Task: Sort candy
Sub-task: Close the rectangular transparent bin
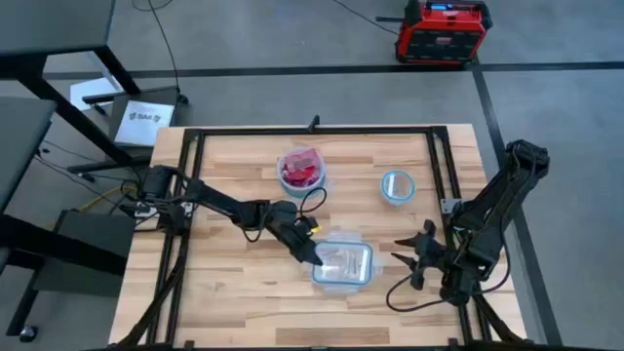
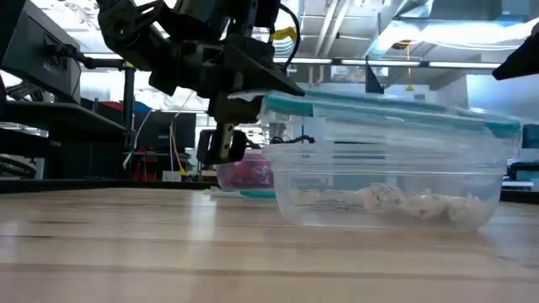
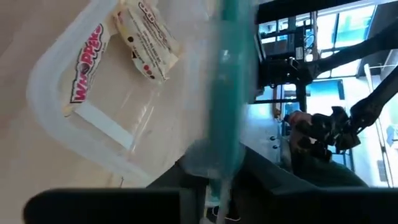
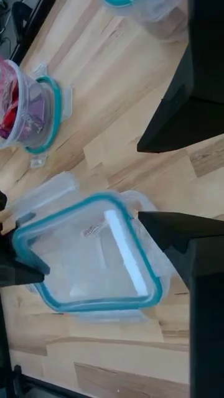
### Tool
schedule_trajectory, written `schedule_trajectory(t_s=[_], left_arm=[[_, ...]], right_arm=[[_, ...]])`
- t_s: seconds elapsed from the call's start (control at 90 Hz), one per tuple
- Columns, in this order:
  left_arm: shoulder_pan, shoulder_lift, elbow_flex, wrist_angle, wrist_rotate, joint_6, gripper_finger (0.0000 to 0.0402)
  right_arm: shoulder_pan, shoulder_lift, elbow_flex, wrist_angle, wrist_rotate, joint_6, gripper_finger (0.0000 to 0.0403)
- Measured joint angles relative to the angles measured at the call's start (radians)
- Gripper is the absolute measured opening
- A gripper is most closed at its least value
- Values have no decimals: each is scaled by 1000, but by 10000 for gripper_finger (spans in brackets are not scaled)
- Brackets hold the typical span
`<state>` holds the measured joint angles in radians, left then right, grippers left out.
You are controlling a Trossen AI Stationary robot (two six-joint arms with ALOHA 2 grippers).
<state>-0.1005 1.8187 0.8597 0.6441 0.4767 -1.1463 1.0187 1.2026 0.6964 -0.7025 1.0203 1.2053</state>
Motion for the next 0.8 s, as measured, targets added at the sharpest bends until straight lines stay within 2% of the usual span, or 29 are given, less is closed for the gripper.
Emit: schedule_trajectory(t_s=[0.267,0.589,0.7,0.8], left_arm=[[-1,0,0,-4,0,31,106],[-5,0,0,3,0,70,114],[-6,0,0,2,-1,96,114],[-6,0,0,1,-6,110,114]], right_arm=[[0,0,0,0,0,2,148],[-25,8,0,29,0,-9,148],[-63,39,0,162,-18,-130,148],[-137,87,0,363,-110,-344,148]])
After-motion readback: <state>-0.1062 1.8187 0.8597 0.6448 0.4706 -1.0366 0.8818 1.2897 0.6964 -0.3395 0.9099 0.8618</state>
